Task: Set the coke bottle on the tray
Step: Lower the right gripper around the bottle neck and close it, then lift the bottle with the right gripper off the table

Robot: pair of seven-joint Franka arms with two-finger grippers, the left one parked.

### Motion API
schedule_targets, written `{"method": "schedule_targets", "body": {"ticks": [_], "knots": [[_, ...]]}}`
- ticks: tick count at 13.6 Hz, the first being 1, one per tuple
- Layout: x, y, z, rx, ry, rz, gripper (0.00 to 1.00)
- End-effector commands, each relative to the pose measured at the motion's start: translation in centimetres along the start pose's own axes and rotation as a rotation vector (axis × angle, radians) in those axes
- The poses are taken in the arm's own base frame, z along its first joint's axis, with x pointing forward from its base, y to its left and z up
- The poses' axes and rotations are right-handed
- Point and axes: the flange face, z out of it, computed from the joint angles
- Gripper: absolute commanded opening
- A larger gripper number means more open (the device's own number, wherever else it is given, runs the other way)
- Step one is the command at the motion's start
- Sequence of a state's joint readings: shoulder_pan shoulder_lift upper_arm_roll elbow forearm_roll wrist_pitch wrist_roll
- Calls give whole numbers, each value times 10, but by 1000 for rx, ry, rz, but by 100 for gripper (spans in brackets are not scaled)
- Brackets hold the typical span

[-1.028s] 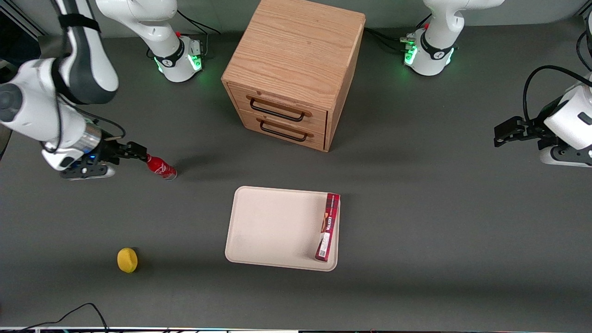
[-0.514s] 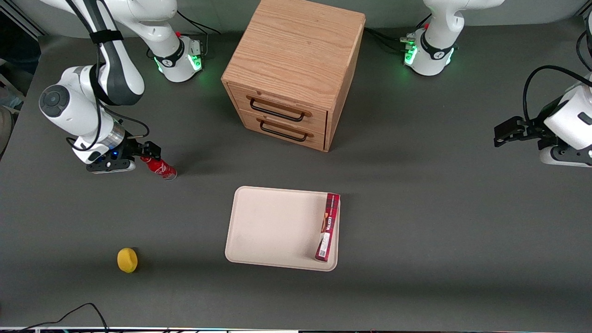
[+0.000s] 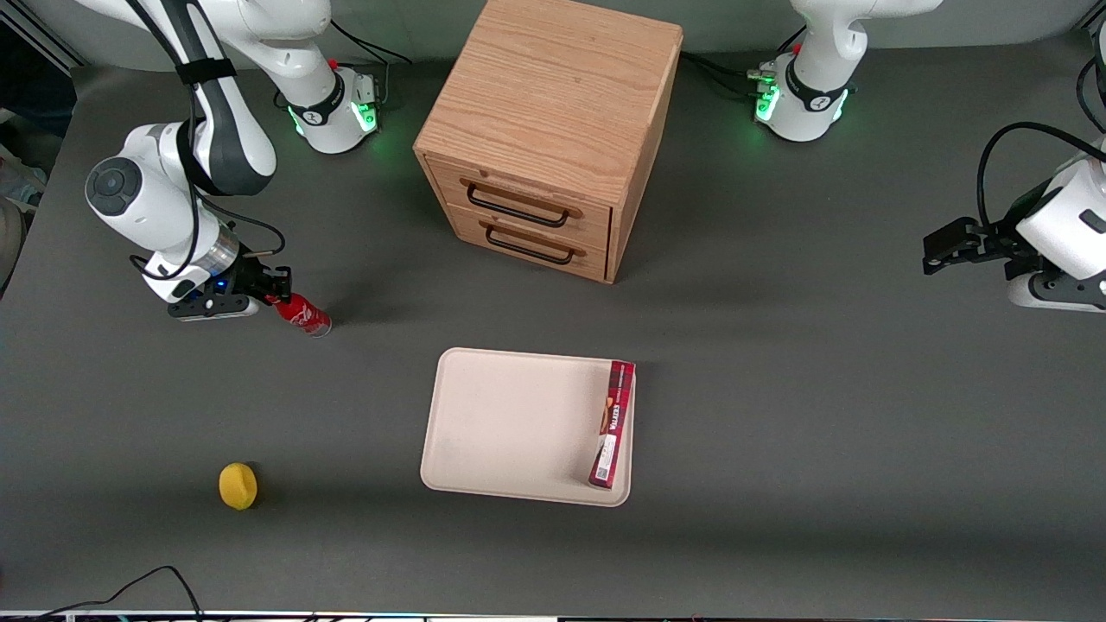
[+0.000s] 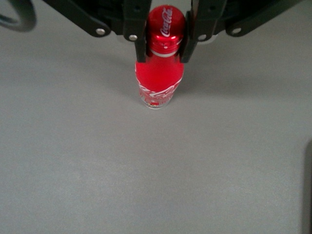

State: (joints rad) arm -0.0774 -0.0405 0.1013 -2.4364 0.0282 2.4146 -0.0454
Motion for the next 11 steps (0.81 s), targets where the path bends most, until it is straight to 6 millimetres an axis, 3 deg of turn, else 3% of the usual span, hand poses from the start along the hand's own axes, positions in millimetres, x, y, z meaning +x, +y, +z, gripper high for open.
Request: {"method": "schedule_targets", "body": {"ticks": [1, 3, 5, 9, 11], "knots": [[-5, 2, -14, -15, 25, -19, 0], [-1, 3, -39, -18, 23, -16, 0], [9, 9, -82, -16, -17, -5, 0], [34, 13, -215, -7, -87, 20, 0], [35, 15, -277, -2, -108, 29, 0]]}}
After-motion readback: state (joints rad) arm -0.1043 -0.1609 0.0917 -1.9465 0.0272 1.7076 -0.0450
